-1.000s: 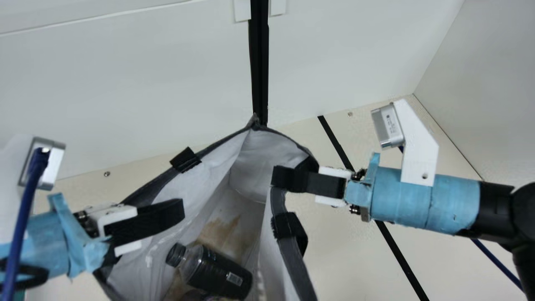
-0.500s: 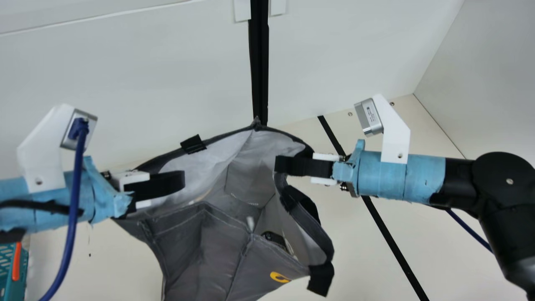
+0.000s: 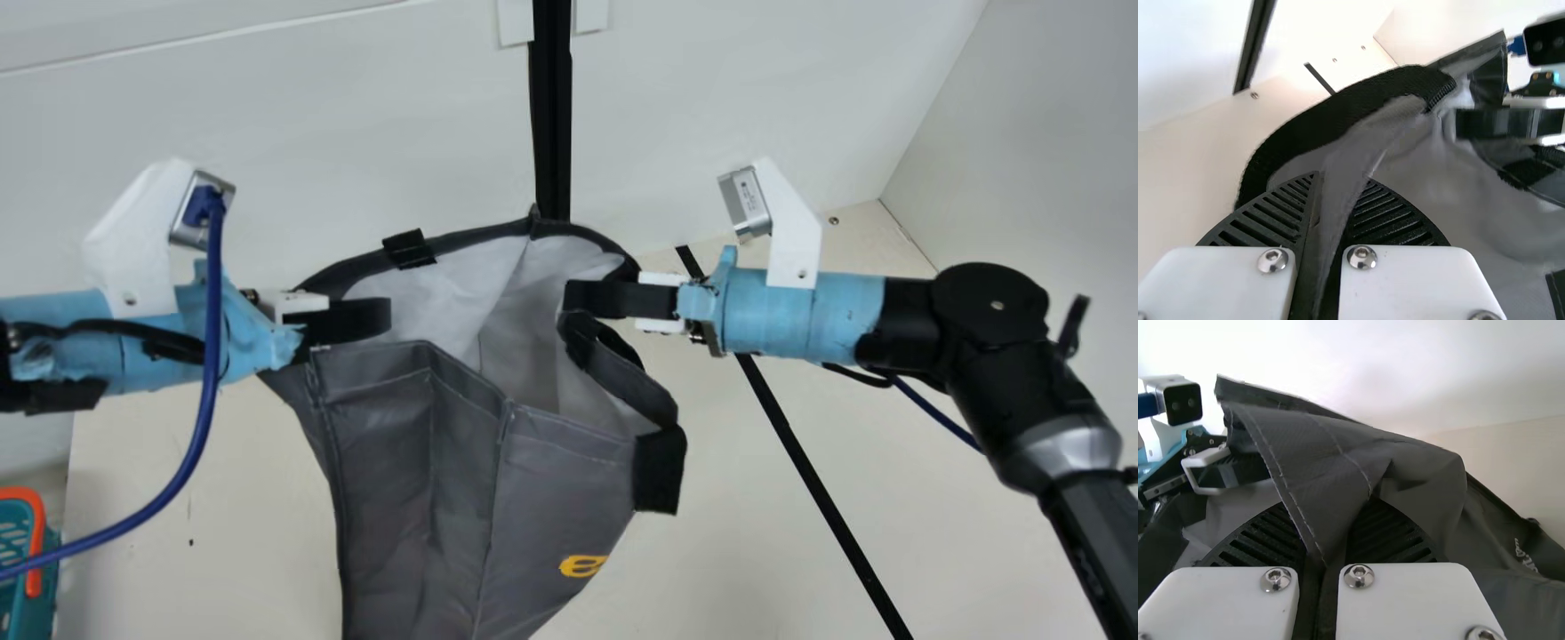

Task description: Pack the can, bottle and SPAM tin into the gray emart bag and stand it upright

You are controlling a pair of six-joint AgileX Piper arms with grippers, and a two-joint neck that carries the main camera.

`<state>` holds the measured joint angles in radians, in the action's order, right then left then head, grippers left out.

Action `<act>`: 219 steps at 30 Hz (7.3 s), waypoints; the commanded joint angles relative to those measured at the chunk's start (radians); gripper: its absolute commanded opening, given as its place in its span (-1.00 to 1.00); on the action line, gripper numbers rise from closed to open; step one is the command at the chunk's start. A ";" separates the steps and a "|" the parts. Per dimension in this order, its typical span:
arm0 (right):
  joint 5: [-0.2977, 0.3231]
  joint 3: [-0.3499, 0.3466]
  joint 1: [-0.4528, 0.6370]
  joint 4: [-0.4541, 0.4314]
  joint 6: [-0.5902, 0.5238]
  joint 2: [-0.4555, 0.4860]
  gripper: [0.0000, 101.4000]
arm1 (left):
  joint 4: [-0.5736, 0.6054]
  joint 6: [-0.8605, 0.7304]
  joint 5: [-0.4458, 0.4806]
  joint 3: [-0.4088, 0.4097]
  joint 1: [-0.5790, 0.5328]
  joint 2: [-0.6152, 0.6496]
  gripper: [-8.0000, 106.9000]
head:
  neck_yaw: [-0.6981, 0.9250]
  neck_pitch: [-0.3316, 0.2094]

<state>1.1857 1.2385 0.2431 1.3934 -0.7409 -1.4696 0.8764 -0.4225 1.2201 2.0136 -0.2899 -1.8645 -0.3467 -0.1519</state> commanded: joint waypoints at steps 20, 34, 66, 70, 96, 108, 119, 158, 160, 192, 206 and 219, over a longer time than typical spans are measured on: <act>-0.034 0.015 -0.053 -0.001 -0.025 -0.054 -1.00 | 0.031 0.005 -0.071 0.050 0.006 -0.047 -1.00 | -0.002 -0.023; -0.034 0.015 -0.053 -0.001 -0.025 -0.054 -1.00 | 0.034 0.005 -0.073 0.050 0.006 -0.047 -0.59 | -0.002 -0.023; -0.034 0.015 -0.053 -0.003 -0.025 -0.054 -1.00 | 0.074 -0.033 -0.114 -0.036 0.005 0.022 0.71 | -0.002 -0.023; -0.034 0.015 -0.053 -0.003 -0.025 -0.054 -1.00 | 0.118 -0.069 -0.141 -0.060 0.010 0.056 0.71 | -0.002 -0.023; -0.034 0.015 -0.053 -0.003 -0.025 -0.054 -1.00 | -0.048 -0.063 -0.260 -0.168 0.123 0.267 0.71 | -0.002 -0.023; -0.034 0.015 -0.053 -0.003 -0.025 -0.054 -1.00 | -0.482 0.178 -0.271 -0.218 0.154 0.336 0.71 | -0.002 -0.023; -0.034 0.015 -0.053 -0.003 -0.025 -0.054 -1.00 | -0.897 0.440 -0.184 -0.252 0.147 0.365 0.71 | -0.002 -0.023; -0.023 0.235 0.031 -0.356 -0.033 -0.043 -1.00 | -1.008 0.507 -0.144 -0.288 0.135 0.384 0.71 | -0.002 -0.023; -0.018 0.257 0.041 -0.381 -0.031 -0.046 -1.00 | -1.008 0.507 -0.144 -0.288 0.135 0.384 0.71 | -0.002 -0.023; -0.050 0.551 0.208 -0.808 0.095 -0.087 -1.00 | -1.008 0.507 -0.144 -0.288 0.135 0.384 0.71 | -0.002 -0.023; -0.013 0.695 0.304 -0.999 0.165 -0.115 -1.00 | -1.008 0.507 -0.144 -0.288 0.135 0.384 0.71 | -0.002 -0.023; 0.034 0.808 0.385 -1.113 0.201 -0.180 -1.00 | -1.008 0.507 -0.144 -0.288 0.135 0.384 0.71 | -0.002 -0.023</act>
<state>1.2217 2.0433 0.6232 0.2919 -0.5390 -1.6455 -0.1314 0.0847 1.0764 1.7253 -0.1552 -1.4809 -0.3482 -0.1519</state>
